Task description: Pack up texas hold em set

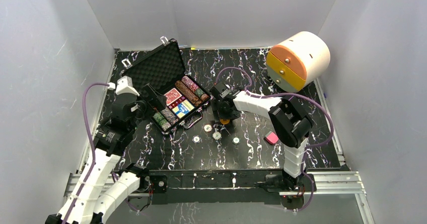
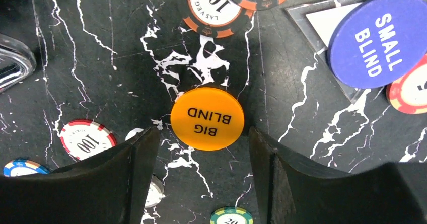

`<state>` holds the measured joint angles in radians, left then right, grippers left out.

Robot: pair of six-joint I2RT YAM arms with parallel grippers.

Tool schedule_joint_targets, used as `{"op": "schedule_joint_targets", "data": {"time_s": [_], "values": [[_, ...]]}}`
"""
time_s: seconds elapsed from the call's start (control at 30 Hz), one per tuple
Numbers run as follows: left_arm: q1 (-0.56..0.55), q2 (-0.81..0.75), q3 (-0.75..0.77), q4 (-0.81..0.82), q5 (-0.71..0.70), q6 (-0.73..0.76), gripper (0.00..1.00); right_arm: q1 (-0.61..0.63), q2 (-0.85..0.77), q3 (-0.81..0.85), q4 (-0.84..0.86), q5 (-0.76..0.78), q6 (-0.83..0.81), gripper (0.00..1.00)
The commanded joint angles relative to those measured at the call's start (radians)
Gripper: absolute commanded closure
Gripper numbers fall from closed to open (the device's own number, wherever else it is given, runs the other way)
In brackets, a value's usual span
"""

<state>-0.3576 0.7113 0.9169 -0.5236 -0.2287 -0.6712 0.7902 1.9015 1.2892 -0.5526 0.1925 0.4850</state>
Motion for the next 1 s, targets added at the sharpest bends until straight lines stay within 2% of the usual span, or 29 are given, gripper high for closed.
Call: {"op": "schedule_joint_targets", "data": {"time_s": [0.0,0.23,0.4,0.5,0.83,0.97], "values": [[-0.001,-0.003,-0.016,0.034,0.033,-0.025,0.02,0.004,0.022,0.027,-0.022,0.025,0.023,0.28],[-0.001,0.009,-0.028,0.042,0.031,-0.016,0.02,0.004,0.064,0.013,0.001,0.077,0.027,0.35],[-0.001,0.011,-0.034,0.042,0.031,-0.013,0.02,0.004,0.063,0.002,0.052,0.08,0.02,0.51],[-0.001,0.01,-0.036,0.04,0.031,-0.011,0.02,0.004,0.039,0.001,0.069,0.096,0.018,0.55],[-0.002,0.006,0.044,0.015,-0.052,0.045,0.02,0.037,-0.12,0.053,0.092,0.133,0.02,0.52],[-0.001,-0.013,0.12,-0.019,-0.146,0.098,0.02,0.104,-0.089,0.138,0.127,0.14,-0.005,0.51]]}}
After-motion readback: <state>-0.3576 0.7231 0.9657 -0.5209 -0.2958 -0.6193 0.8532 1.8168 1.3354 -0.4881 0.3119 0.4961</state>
